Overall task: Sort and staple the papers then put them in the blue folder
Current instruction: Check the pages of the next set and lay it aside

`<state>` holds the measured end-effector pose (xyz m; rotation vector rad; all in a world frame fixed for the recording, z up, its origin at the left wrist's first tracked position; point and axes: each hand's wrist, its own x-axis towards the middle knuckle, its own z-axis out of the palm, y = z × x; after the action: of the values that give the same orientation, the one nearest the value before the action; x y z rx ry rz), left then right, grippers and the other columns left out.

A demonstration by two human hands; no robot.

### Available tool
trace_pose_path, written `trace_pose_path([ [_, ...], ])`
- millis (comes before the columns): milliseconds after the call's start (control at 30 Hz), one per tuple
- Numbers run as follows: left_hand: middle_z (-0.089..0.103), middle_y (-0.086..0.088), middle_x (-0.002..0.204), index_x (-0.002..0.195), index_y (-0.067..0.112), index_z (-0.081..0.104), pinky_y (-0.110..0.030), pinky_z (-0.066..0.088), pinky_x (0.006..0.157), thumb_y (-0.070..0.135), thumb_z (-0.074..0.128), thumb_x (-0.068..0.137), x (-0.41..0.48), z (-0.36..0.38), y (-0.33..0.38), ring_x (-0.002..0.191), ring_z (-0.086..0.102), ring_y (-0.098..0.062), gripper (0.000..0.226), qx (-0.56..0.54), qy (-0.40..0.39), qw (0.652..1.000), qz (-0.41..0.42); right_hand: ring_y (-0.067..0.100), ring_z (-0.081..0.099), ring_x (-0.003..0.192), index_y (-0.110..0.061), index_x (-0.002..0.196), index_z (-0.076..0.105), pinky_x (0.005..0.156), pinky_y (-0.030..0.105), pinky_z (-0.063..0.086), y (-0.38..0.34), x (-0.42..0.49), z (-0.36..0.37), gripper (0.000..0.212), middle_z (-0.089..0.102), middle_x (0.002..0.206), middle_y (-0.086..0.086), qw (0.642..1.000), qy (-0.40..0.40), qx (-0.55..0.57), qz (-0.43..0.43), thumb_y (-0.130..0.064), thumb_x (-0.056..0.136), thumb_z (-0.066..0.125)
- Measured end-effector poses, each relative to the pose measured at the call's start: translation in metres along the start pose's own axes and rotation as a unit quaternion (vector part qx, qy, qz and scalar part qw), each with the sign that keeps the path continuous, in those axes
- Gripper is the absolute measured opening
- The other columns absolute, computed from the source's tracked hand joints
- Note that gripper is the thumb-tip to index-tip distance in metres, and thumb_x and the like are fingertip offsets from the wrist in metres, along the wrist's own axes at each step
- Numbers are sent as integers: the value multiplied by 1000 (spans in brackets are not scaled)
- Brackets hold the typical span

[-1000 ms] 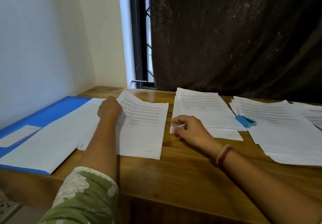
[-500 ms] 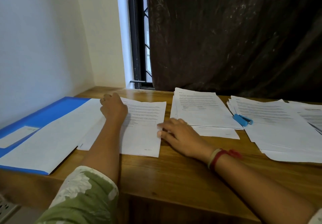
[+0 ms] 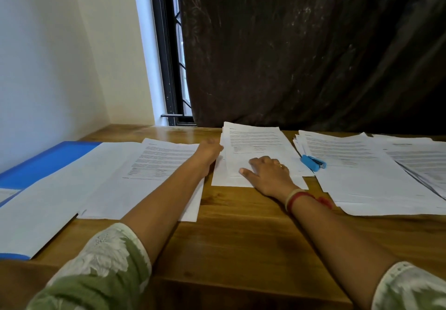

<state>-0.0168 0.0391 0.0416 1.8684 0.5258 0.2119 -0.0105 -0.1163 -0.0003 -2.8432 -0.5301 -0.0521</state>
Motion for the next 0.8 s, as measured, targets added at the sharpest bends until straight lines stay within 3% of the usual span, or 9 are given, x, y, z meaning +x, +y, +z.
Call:
trace_pose_path([
  [200, 50, -6, 136, 132, 16, 47, -36, 43, 101, 36, 60, 93, 2, 10, 10, 113, 52, -25, 45, -62, -26, 997, -40, 29, 33, 139, -28, 144, 36, 113, 52, 26, 0, 1, -4, 64, 33, 153, 4, 999, -5, -32, -9, -66, 94, 31],
  [367, 64, -6, 117, 119, 18, 56, -31, 54, 78, 40, 64, 88, 20, 6, -1, 93, 64, -24, 39, -92, -1, 994, -54, 28, 34, 138, -29, 142, 37, 113, 53, 26, 0, 0, -5, 60, 35, 152, 4, 999, -5, -34, -12, -64, 95, 31],
  [433, 62, -7, 119, 124, 17, 53, -33, 55, 78, 37, 69, 85, 17, 5, -3, 96, 63, -26, 47, -93, -14, 994, -61, 28, 36, 137, -28, 141, 39, 112, 53, 27, 0, 0, -7, 58, 37, 150, 4, 999, -5, -38, -15, -64, 96, 30],
  [600, 53, -7, 121, 129, 11, 45, -29, 46, 77, 19, 71, 87, 10, 14, -8, 101, 54, -25, 50, 9, -22, 999, -31, 25, 41, 132, -27, 137, 46, 110, 50, 29, -4, -6, -10, 56, 45, 145, 2, 1000, 7, 0, -25, -62, 97, 29],
  [700, 54, -11, 127, 128, 9, 48, -33, 49, 89, 12, 70, 87, 12, 10, -8, 113, 55, -29, 47, 18, -18, 999, -29, 25, 44, 129, -25, 134, 49, 108, 47, 32, 3, -5, -17, 52, 47, 143, 2, 996, 75, 55, 0, -59, 98, 34],
  [800, 56, -9, 119, 124, 8, 52, -37, 47, 91, 11, 68, 88, 15, -3, -6, 111, 55, -29, 39, -4, -21, 999, -36, 28, 44, 130, -22, 135, 49, 110, 47, 31, 29, -3, -32, 45, 47, 143, 5, 980, 190, -13, 61, -49, 99, 40],
])
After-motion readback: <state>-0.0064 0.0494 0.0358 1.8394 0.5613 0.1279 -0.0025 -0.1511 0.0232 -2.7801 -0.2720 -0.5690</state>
